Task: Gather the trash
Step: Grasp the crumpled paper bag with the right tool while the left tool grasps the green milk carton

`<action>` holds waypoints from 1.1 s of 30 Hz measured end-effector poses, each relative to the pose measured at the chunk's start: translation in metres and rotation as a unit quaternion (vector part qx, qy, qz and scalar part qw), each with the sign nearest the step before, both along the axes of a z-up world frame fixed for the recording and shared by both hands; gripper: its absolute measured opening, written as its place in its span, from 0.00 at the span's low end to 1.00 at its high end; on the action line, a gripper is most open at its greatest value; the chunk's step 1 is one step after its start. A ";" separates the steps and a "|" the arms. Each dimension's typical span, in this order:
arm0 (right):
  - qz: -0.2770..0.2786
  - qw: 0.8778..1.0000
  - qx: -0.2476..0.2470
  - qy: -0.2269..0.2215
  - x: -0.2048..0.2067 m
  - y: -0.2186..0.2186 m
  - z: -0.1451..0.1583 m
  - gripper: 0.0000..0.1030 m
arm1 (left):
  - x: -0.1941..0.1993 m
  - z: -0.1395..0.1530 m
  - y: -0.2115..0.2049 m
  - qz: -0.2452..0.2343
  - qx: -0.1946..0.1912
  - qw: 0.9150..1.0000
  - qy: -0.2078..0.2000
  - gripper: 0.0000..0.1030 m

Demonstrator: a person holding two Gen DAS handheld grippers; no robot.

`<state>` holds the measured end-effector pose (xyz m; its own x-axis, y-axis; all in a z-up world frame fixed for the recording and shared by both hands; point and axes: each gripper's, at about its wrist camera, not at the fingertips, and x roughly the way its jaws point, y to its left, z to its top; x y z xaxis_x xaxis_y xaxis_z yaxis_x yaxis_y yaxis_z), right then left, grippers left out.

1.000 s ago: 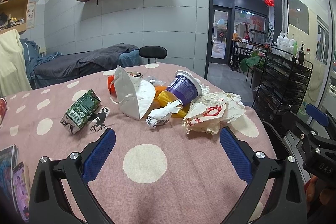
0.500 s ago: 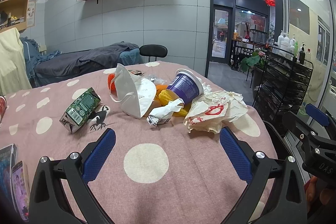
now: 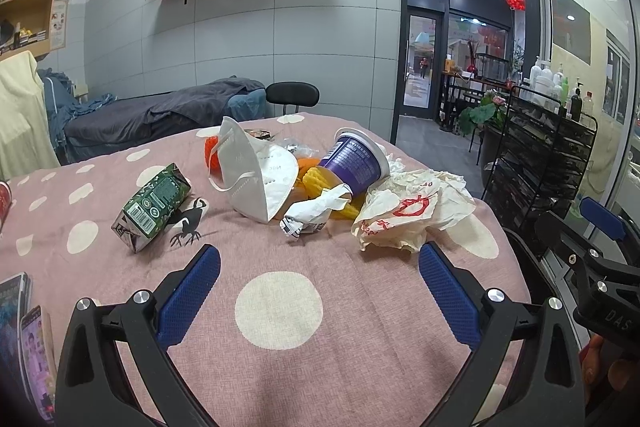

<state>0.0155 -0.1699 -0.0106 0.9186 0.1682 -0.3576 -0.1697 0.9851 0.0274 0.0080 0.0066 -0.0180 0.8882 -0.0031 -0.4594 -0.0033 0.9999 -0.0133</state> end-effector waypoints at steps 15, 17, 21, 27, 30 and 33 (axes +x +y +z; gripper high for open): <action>0.067 0.994 0.015 0.081 0.059 0.020 -0.001 0.96 | 0.027 -0.011 0.055 0.039 -0.016 0.997 0.060 0.94; 0.085 0.989 0.024 0.117 0.076 0.027 -0.007 0.96 | 0.031 -0.009 0.071 0.055 -0.015 0.996 0.064 0.94; 0.103 0.978 0.062 0.172 0.106 0.033 -0.016 0.95 | 0.043 -0.007 0.113 0.095 -0.024 0.992 0.075 0.94; 0.108 0.966 0.091 0.217 0.135 0.040 -0.021 0.71 | 0.064 -0.003 0.167 0.147 -0.023 0.985 0.090 0.94; 0.120 0.958 0.099 0.239 0.144 0.045 -0.027 0.50 | 0.083 -0.005 0.177 0.139 -0.018 0.984 0.107 0.94; 0.123 0.957 0.086 0.248 0.146 0.054 -0.030 0.30 | 0.105 -0.010 0.179 0.128 -0.003 0.982 0.140 0.92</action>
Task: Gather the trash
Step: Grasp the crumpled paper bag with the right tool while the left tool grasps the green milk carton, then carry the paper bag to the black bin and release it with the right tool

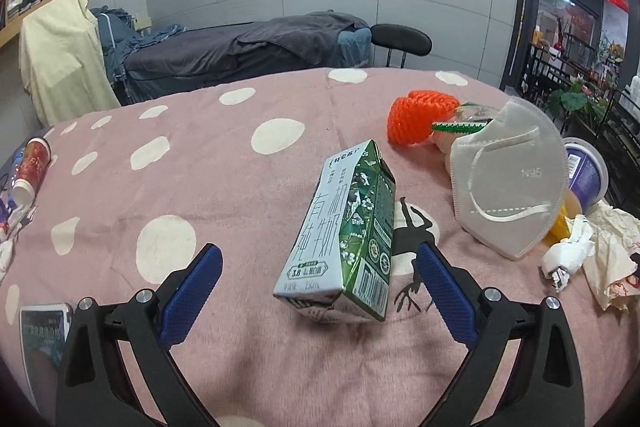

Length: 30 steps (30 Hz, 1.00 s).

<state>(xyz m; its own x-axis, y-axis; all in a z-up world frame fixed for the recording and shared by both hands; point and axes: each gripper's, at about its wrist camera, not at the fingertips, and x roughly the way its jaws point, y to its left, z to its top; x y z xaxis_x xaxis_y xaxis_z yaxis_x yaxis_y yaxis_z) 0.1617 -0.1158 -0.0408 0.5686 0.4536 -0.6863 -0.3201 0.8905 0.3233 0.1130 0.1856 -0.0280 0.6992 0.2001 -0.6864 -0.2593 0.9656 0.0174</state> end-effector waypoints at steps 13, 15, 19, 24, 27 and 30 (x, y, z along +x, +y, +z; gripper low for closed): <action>0.031 0.999 -0.017 -0.030 -0.015 0.000 0.008 0.08 | 0.032 -0.018 0.004 -0.042 -0.033 0.998 0.030 0.55; 0.033 0.999 -0.016 -0.033 -0.017 -0.003 0.009 0.07 | 0.024 -0.016 0.004 -0.040 -0.037 0.998 0.021 0.55; 0.036 0.998 -0.014 -0.045 -0.024 -0.009 0.013 0.07 | 0.006 -0.010 -0.002 -0.037 -0.034 0.999 0.001 0.55; 0.024 0.997 -0.007 -0.070 -0.035 -0.026 0.022 0.07 | -0.025 0.002 -0.018 -0.047 -0.049 0.997 -0.027 0.55; 0.004 0.997 0.006 -0.080 -0.039 -0.042 0.029 0.07 | -0.040 0.015 -0.032 -0.060 -0.060 0.995 -0.050 0.55; -0.020 0.995 0.019 -0.095 -0.045 -0.061 0.037 0.07 | -0.050 0.030 -0.050 -0.084 -0.068 0.991 -0.079 0.55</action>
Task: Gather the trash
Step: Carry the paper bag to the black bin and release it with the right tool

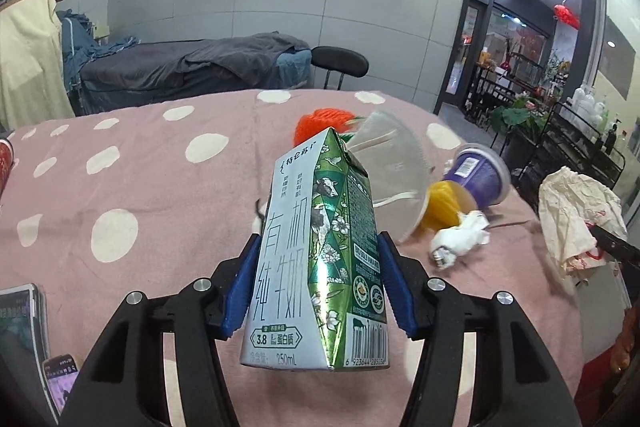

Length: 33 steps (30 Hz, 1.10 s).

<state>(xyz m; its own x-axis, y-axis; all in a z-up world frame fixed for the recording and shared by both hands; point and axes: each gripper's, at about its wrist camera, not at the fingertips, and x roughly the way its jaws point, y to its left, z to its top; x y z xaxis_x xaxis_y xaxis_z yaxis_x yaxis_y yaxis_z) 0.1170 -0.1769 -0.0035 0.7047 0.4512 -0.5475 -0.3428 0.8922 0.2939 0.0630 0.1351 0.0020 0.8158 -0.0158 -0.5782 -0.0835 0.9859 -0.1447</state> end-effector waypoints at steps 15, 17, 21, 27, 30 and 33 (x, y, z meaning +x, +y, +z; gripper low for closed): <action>-0.214 0.974 -0.055 0.043 0.014 -0.147 -0.035 0.07 | 0.036 0.017 -0.154 -0.219 -0.036 0.975 -0.029 0.55; -0.236 0.967 -0.053 0.078 0.023 -0.168 -0.061 0.07 | 0.042 0.015 -0.174 -0.246 -0.041 0.968 -0.025 0.55; -0.258 0.952 -0.040 0.157 0.039 -0.198 -0.117 0.07 | 0.052 0.010 -0.210 -0.292 -0.049 0.955 -0.008 0.55; -0.259 0.940 -0.047 0.217 0.056 -0.207 -0.168 0.07 | 0.061 -0.001 -0.253 -0.337 -0.054 0.940 0.024 0.55; -0.264 0.934 -0.048 0.234 0.063 -0.209 -0.181 0.09 | 0.063 -0.005 -0.273 -0.352 -0.045 0.934 0.031 0.55; -0.279 0.929 -0.040 0.241 0.064 -0.211 -0.183 0.38 | 0.068 -0.011 -0.291 -0.370 -0.045 0.927 0.047 0.55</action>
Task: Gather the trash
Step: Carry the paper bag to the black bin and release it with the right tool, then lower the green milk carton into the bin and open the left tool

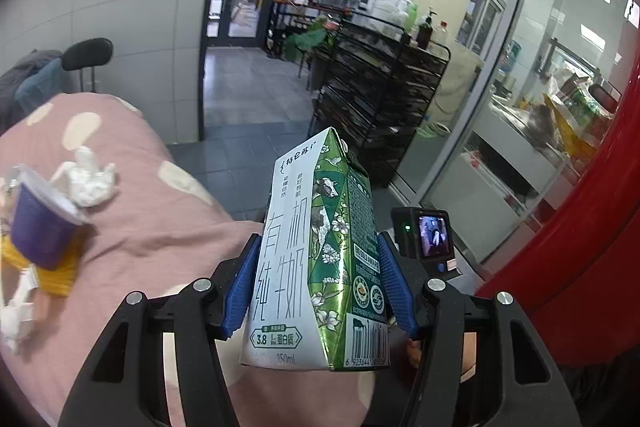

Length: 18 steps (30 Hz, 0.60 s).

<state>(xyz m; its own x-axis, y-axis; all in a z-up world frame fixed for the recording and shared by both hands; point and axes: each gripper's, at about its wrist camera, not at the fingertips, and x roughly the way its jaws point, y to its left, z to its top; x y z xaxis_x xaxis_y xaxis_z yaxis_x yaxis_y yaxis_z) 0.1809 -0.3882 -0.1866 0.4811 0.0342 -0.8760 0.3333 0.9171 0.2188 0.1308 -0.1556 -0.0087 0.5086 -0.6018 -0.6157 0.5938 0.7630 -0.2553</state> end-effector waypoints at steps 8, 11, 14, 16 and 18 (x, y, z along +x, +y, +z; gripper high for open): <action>-0.060 0.995 -0.049 -0.063 -0.043 -0.016 0.029 0.75 | 0.015 -0.024 -0.044 -0.030 0.027 0.998 0.048 0.55; -0.088 0.990 -0.078 -0.081 -0.063 -0.026 0.043 0.80 | 0.023 -0.036 -0.061 -0.040 0.039 0.996 0.073 0.55; -0.110 0.985 -0.094 -0.093 -0.077 -0.036 0.053 0.82 | 0.027 -0.046 -0.080 -0.042 0.062 0.994 0.079 0.55; -0.126 0.981 -0.104 -0.100 -0.086 -0.043 0.060 0.82 | 0.029 -0.052 -0.090 -0.051 0.068 0.992 0.089 0.55; -0.139 0.979 -0.110 -0.105 -0.092 -0.048 0.064 0.83 | 0.031 -0.058 -0.101 -0.056 0.078 0.991 0.097 0.55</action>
